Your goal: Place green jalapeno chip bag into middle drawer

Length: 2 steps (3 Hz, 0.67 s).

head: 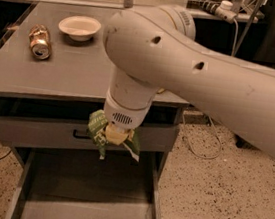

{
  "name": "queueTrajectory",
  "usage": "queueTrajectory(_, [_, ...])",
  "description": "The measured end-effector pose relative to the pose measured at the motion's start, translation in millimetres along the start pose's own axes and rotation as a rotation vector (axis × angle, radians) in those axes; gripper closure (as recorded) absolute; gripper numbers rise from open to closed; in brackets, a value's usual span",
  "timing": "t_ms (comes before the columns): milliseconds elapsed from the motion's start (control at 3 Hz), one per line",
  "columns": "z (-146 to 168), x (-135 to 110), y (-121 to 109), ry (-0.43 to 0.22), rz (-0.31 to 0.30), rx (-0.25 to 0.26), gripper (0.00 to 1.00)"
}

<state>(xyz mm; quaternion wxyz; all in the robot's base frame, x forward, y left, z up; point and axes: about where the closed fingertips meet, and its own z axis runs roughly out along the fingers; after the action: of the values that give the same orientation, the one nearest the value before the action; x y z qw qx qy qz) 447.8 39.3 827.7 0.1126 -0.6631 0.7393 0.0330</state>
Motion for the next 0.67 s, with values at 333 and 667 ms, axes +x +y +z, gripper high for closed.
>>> queueTrajectory(333, [34.5,7.4,49.5,-0.007,0.061,-0.099,1.0])
queueTrajectory(667, [34.5,7.4,49.5,-0.007,0.061,-0.099,1.0])
